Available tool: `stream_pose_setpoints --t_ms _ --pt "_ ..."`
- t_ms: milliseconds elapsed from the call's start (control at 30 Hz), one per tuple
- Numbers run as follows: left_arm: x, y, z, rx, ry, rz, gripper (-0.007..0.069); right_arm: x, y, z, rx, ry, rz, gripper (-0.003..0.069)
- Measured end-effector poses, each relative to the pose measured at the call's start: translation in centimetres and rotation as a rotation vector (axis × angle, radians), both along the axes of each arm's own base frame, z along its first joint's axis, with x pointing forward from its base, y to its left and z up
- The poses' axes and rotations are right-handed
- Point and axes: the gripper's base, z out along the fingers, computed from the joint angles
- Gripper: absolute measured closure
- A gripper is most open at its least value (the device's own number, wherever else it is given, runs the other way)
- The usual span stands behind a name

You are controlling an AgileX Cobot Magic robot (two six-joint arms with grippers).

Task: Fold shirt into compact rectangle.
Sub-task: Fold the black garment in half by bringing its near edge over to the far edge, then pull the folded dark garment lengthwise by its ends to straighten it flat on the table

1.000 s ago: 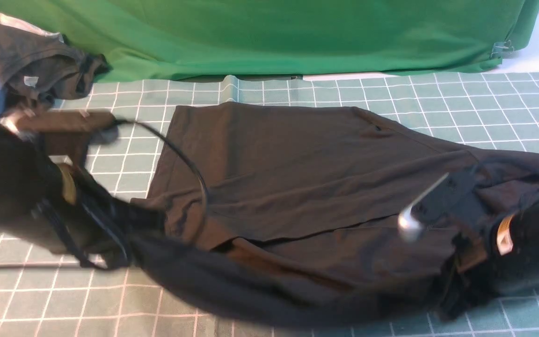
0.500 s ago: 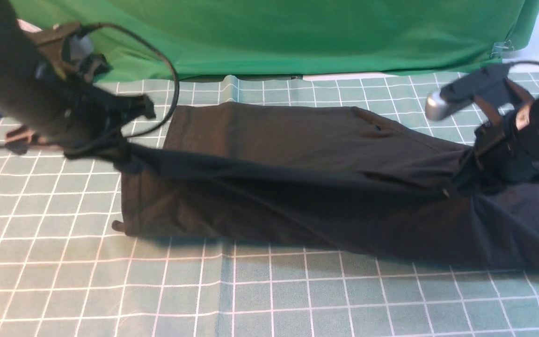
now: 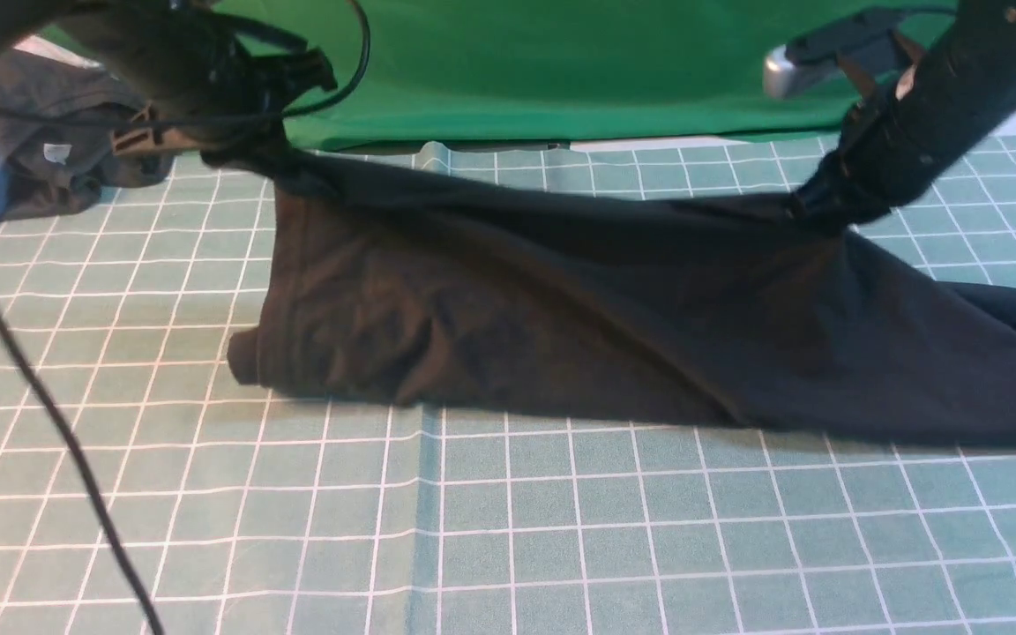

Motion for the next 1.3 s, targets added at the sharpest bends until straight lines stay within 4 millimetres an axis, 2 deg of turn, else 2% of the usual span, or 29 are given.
stream_pose_setpoints --t_ms 67,133,167,233,400,533,633,667,700,767,867,967,1033,1067,1100,1167,1233,1300 --pt "0.6 0.1 -0.3 0.001 0.001 0.002 0.0613 0.8 0.2 -0.4 -0.001 0.002 0.001 0.0629" --pt "2.2 0.4 -1.2 0.005 0.003 0.008 0.0613 2.5 0.5 -1.6 -0.003 0.009 0.002 0.0629" --pt "2.2 0.4 -1.2 0.006 0.003 0.008 0.0613 2.7 0.6 -1.7 -0.003 0.011 0.003 0.0629" --pt "3.3 0.6 -2.5 0.017 0.01 0.009 0.0613 4.0 0.9 -3.1 -0.005 0.018 0.003 0.0629" --pt "4.6 0.8 -4.7 0.044 0.007 0.011 0.0611 5.6 1.3 -5.0 -0.004 0.009 0.001 0.0628" --pt "5.1 0.8 -5.4 0.053 -0.017 0.014 0.0599 6.2 1.4 -6.0 0.001 -0.018 -0.003 0.0599" --pt "5.5 1.0 -5.2 0.07 -0.067 0.018 0.0536 6.8 1.4 -6.3 0.007 -0.061 -0.008 0.0472" --pt "5.6 1.0 -5.2 0.07 -0.069 0.018 0.0536 6.8 1.4 -6.3 0.007 -0.064 -0.009 0.0463" --pt "5.7 1.1 -5.1 0.071 -0.087 0.021 0.0494 7.0 1.4 -6.3 0.009 -0.083 -0.01 0.0406" --pt "5.9 1.2 -4.9 0.075 -0.109 0.023 0.0421 7.2 1.4 -6.1 0.015 -0.112 -0.013 0.0349" --pt "5.7 1.3 -4.7 0.076 -0.108 0.024 0.0313 7.5 1.4 -4.9 0.021 -0.15 -0.013 0.031" --pt "5.2 1.3 -3.3 0.081 -0.112 0.013 0.0295 7.3 1.3 -2.1 0.028 -0.173 -0.011 0.0319" --pt "4.5 1.2 -1.7 0.081 -0.125 -0.019 0.0336 6.7 1.2 0.8 0.039 -0.188 -0.015 0.0357" --pt "4.4 1.1 -1.3 0.078 -0.129 -0.023 0.0343 6.6 1.2 0.8 0.039 -0.185 -0.014 0.0363" --pt "3.8 0.8 -0.1 0.054 -0.141 -0.059 0.0413 5.9 1.1 3.0 0.059 -0.195 -0.014 0.0417" --pt "3.4 0.2 0.6 0.035 -0.148 -0.114 0.0501 5.1 1.1 4.9 0.086 -0.199 -0.008 0.0524" --pt "3.2 -0.9 0.6 0.019 -0.142 -0.178 0.0578 4.6 1.3 5.2 0.117 -0.163 -0.005 0.0599" --pt "3.1 -2.2 -0.1 0.018 -0.111 -0.231 0.0608 4.4 1.6 4.5 0.135 -0.107 0.001 0.0621"
